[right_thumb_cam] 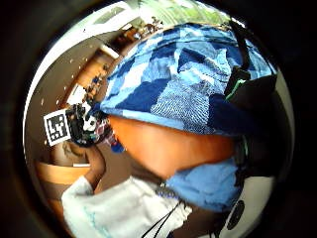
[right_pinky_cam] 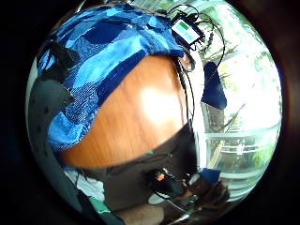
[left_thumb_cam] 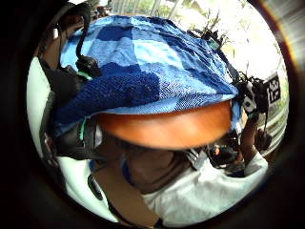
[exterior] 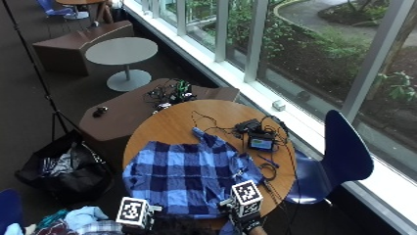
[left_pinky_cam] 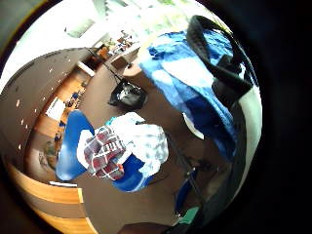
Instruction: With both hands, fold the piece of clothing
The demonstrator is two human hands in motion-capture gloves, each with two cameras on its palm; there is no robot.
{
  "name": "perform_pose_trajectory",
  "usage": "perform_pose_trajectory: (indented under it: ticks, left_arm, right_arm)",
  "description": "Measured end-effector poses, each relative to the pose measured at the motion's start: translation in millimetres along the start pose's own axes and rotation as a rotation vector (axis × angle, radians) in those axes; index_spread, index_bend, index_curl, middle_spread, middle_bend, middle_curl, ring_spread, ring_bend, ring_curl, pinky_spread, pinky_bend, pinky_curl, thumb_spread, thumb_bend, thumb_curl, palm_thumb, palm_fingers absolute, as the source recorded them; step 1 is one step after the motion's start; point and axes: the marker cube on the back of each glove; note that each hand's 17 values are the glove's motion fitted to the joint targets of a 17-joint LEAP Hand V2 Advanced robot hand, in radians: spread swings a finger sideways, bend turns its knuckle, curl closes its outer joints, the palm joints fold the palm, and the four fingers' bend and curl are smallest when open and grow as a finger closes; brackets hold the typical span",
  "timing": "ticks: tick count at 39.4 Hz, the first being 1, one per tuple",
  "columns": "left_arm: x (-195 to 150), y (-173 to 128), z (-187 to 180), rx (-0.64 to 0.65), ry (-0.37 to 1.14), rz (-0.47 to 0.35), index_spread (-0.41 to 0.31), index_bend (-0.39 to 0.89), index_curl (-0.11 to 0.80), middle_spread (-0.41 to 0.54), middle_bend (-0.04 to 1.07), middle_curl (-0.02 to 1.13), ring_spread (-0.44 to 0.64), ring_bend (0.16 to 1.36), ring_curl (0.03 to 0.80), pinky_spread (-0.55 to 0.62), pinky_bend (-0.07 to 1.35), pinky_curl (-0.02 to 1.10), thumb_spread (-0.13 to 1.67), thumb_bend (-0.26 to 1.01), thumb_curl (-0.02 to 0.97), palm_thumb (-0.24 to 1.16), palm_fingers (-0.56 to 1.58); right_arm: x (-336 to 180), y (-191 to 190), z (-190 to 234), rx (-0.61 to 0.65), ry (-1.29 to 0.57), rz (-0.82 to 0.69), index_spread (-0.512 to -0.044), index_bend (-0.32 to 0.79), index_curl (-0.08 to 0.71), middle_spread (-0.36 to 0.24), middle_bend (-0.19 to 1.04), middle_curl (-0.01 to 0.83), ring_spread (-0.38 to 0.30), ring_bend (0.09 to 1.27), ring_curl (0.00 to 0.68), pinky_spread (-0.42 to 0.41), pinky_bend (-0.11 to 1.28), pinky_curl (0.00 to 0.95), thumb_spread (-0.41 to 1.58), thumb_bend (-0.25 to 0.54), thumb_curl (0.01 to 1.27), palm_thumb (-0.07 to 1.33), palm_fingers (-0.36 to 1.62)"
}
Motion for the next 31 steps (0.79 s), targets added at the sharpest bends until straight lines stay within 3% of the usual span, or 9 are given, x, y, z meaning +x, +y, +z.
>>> perform_pose_trajectory:
  ticks: [6,11,16,21,25,31]
  left_arm:
    - [-4,17,-40,-0.128,0.040,0.121,-0.317,0.28,0.380,-0.329,0.42,0.46,-0.38,0.72,0.397,-0.15,0.19,0.27,1.13,0.11,0.366,0.68,1.24]
    - [-9,2,-74,-0.182,0.007,0.219,-0.327,0.25,0.396,-0.348,0.41,0.46,-0.41,0.75,0.417,-0.19,0.20,0.30,1.12,0.09,0.370,0.70,1.27]
    - [-27,-57,-86,-0.185,-0.105,0.186,-0.333,0.23,0.410,-0.358,0.41,0.47,-0.41,0.76,0.428,-0.21,0.20,0.32,1.11,0.07,0.375,0.73,1.27]
    - [-44,-154,-79,-0.238,-0.144,0.095,-0.332,0.18,0.416,-0.361,0.41,0.47,-0.42,0.79,0.439,-0.24,0.22,0.34,1.12,0.05,0.375,0.74,1.29]
    - [-56,-221,-42,-0.348,-0.089,0.047,-0.333,0.17,0.419,-0.365,0.41,0.47,-0.42,0.81,0.447,-0.26,0.23,0.36,1.13,0.03,0.374,0.75,1.30]
    - [-62,-266,22,-0.542,0.048,0.024,-0.330,0.17,0.423,-0.368,0.42,0.48,-0.42,0.85,0.458,-0.28,0.24,0.38,1.14,0.01,0.374,0.76,1.30]
  right_arm:
    - [1,23,-37,-0.149,-0.005,-0.125,-0.308,0.29,0.367,-0.231,0.32,0.389,-0.279,0.62,0.365,-0.080,0.15,0.256,1.14,0.231,0.41,0.98,1.14]
    - [18,-1,-73,-0.176,-0.091,-0.181,-0.311,0.22,0.372,-0.247,0.32,0.401,-0.288,0.65,0.384,-0.093,0.17,0.265,1.12,0.217,0.41,1.01,1.17]
    - [32,-59,-121,-0.140,-0.247,-0.079,-0.314,0.13,0.357,-0.251,0.31,0.410,-0.290,0.66,0.399,-0.120,0.23,0.293,1.13,0.194,0.41,1.01,1.19]
    - [57,-177,-110,-0.124,-0.422,-0.009,-0.312,0.07,0.320,-0.248,0.31,0.418,-0.283,0.70,0.416,-0.187,0.34,0.333,1.09,0.140,0.40,0.99,1.23]
    - [70,-270,-78,-0.137,-0.504,0.099,-0.311,0.07,0.297,-0.246,0.31,0.426,-0.275,0.75,0.433,-0.249,0.39,0.356,1.05,0.098,0.40,0.98,1.25]
    - [71,-314,-59,0.028,-0.435,0.214,-0.309,0.09,0.282,-0.246,0.33,0.439,-0.262,0.79,0.452,-0.292,0.44,0.378,0.99,0.048,0.41,0.98,1.26]
